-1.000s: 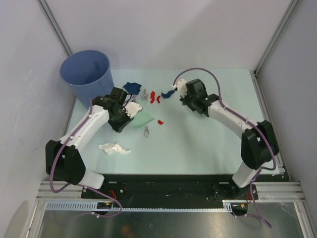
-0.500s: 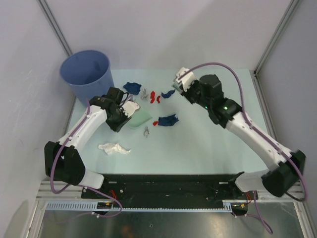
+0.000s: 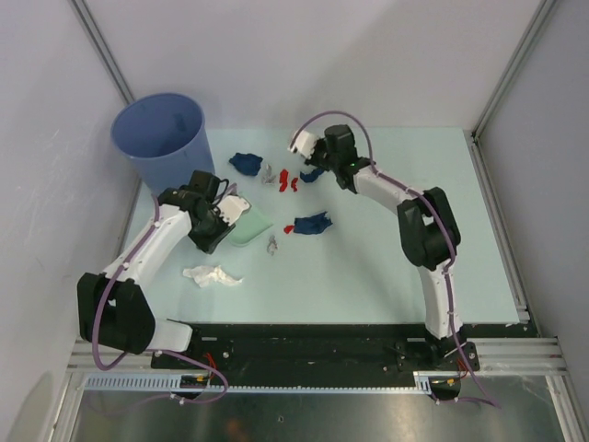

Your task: Sweep away the paper scraps from the table

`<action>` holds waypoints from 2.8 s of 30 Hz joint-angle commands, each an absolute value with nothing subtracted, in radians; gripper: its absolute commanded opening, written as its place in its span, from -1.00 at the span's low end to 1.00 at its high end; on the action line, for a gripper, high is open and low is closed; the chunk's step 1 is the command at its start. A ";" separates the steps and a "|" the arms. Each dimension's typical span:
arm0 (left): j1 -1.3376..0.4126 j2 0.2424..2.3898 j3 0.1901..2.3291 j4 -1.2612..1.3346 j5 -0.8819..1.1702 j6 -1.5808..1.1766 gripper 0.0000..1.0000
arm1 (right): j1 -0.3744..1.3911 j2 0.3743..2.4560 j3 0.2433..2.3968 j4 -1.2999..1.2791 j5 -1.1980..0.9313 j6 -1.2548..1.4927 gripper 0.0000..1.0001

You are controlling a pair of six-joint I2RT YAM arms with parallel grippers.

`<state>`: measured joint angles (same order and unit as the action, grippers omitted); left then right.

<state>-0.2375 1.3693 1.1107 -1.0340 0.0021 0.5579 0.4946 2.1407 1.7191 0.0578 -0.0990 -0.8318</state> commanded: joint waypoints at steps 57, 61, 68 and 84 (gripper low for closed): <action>-0.262 1.591 1.058 -1.078 -0.195 0.765 -1.00 | 0.782 1.621 1.322 -0.388 0.422 0.161 -1.00; -0.322 1.672 1.097 -1.080 -0.134 0.756 -1.00 | 0.825 1.655 1.368 -0.370 0.269 0.234 -1.00; -0.407 1.789 1.189 -1.078 0.029 0.716 -1.00 | 0.851 1.646 1.390 -0.156 -0.115 0.433 -1.00; -0.361 1.634 1.325 -1.054 0.265 0.608 -1.00 | 0.890 1.192 1.485 -0.338 0.528 0.083 -1.00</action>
<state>-0.3683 1.7241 1.2636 -1.0561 0.1493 0.6449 0.8822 1.3548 1.4132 -0.4053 0.3756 0.1848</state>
